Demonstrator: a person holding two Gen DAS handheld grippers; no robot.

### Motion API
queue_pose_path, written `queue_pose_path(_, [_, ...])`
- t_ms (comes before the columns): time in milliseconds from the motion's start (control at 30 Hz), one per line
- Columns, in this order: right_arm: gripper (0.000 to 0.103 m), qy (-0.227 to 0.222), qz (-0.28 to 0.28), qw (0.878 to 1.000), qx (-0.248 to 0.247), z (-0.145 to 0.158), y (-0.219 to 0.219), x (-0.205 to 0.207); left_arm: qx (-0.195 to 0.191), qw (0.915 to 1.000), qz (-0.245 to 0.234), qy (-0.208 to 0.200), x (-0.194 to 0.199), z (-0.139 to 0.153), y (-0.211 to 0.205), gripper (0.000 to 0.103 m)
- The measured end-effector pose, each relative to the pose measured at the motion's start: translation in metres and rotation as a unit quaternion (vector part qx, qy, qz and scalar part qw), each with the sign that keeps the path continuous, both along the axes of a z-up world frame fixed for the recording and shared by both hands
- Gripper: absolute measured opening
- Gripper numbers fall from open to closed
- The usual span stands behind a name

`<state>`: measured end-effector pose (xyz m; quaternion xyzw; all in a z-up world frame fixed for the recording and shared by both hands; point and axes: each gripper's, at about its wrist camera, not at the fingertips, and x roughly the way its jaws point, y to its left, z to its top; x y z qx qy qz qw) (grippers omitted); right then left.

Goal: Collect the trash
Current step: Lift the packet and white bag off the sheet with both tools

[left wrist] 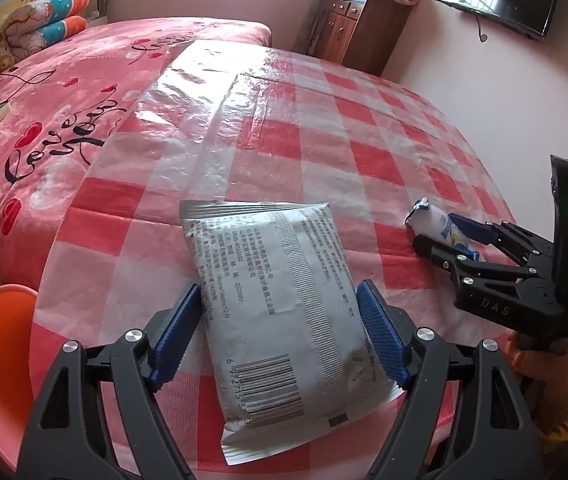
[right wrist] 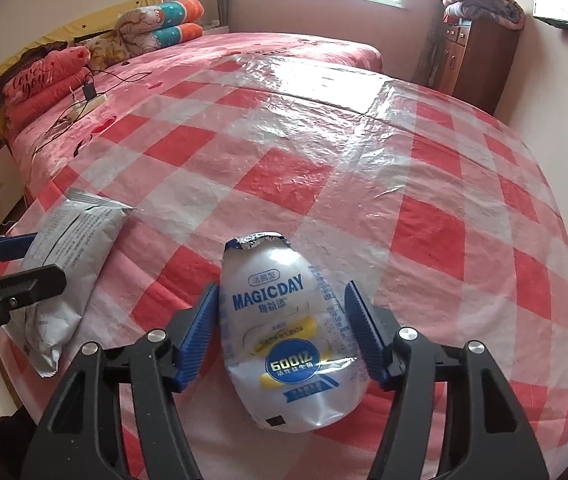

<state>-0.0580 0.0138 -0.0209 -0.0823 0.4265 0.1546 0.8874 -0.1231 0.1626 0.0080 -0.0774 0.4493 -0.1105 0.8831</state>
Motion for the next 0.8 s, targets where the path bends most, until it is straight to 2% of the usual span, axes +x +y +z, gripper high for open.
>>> queue_pose_path(100, [0.063, 0.000, -0.004, 1.000, 0.003, 0.000, -0.001, -0.002, 0.007, 0.9999, -0.009, 0.003, -0.002, -0.001, -0.003, 0.084])
queue_pose_path(400, [0.061, 0.001, -0.010, 0.999, 0.030, 0.007, -0.003, -0.009, 0.074, 0.9970, -0.021, -0.013, -0.005, -0.006, -0.025, 0.090])
queue_pose_path(500, [0.061, -0.001, -0.008, 0.999, 0.033, 0.010, 0.000, -0.012, 0.128, 0.9914, -0.018, -0.015, 0.000, -0.010, -0.041, 0.091])
queue_pose_path(633, [0.061, -0.004, -0.005, 0.999, 0.035, 0.015, 0.002, -0.018, 0.126, 0.9917, -0.012, -0.025, 0.003, -0.010, -0.040, 0.090])
queue_pose_path(700, [0.061, -0.003, -0.004, 0.999, 0.040, 0.017, 0.002, -0.019, 0.124, 0.9917, -0.013, -0.031, 0.000, -0.008, -0.039, 0.081])
queue_pose_path(800, [0.061, 0.001, -0.003, 0.998, 0.055, 0.020, 0.002, -0.022, 0.111, 0.9932, -0.008, -0.034, -0.002, -0.006, -0.033, 0.078])
